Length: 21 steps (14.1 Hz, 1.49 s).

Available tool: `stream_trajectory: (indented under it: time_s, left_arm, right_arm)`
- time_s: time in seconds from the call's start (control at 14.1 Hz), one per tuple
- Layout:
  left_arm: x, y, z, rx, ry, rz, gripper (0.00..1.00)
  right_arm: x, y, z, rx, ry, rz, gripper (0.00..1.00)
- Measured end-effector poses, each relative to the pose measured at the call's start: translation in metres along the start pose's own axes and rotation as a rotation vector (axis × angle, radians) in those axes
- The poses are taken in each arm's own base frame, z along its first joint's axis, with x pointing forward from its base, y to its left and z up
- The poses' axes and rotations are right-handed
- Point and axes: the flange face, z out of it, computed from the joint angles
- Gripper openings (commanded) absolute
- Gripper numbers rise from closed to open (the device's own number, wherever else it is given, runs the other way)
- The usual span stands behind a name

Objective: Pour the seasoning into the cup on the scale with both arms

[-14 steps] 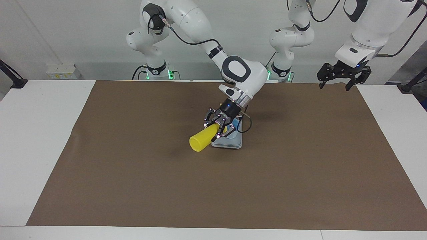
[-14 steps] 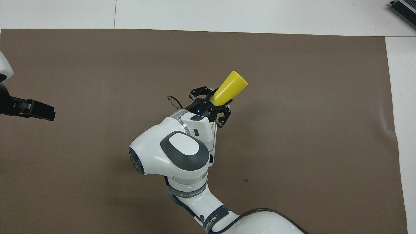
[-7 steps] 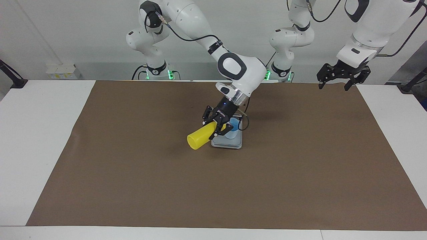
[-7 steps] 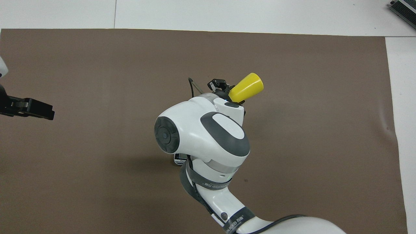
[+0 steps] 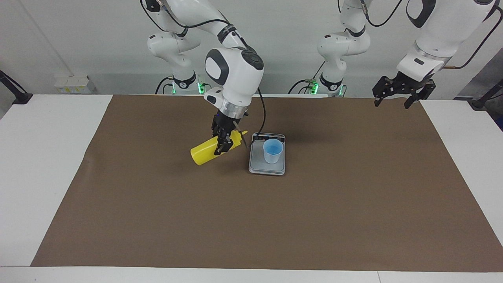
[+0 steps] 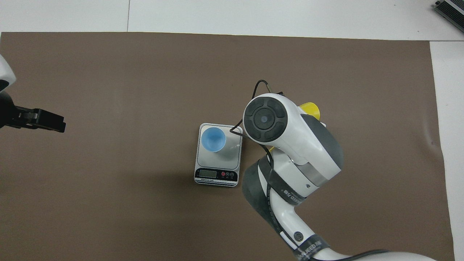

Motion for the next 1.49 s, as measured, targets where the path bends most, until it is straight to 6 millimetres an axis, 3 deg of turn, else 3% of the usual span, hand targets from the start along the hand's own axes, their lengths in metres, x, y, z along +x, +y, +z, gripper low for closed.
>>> stream_trajectory:
  time_s: [0.14,0.36,0.64,0.78,1.0,1.14,1.28,1.42,1.49]
  left_arm:
    - [0.006,0.025,0.008,-0.009,0.021,-0.045,1.0]
    - [0.015,0.098,0.044,-0.03,0.053,-0.138,1.0]
    - [0.016,0.194,0.1,-0.053,0.055,-0.226,1.0]
    - [0.019,0.225,0.122,-0.062,0.047,-0.241,1.0]
    - [0.022,0.228,0.132,-0.06,0.035,-0.249,1.0]
    - [0.025,0.221,0.125,-0.036,0.049,-0.247,1.0]
    - [0.026,0.209,0.107,-0.001,0.057,-0.206,1.0]
    - [0.029,0.177,0.084,0.014,0.058,-0.145,1.0]
    - [0.029,0.15,0.071,0.02,0.06,-0.118,1.0]
  right_arm:
    - [0.016,-0.001,0.01,-0.046,-0.071,0.052,0.0]
    - [0.035,0.001,0.027,-0.119,-0.196,0.102,0.0]
    - [0.088,0.002,0.06,-0.199,-0.404,0.149,0.0]
    - [0.117,0.006,0.079,-0.219,-0.514,0.174,0.0]
    - [0.173,0.018,0.115,-0.219,-0.694,0.232,0.0]
    - [0.21,0.035,0.145,-0.208,-0.789,0.254,0.0]
    - [0.233,0.052,0.169,-0.195,-0.87,0.28,0.0]
    - [0.25,0.068,0.189,-0.174,-0.927,0.286,0.0]
    - [0.256,0.077,0.199,-0.164,-0.951,0.284,0.0]
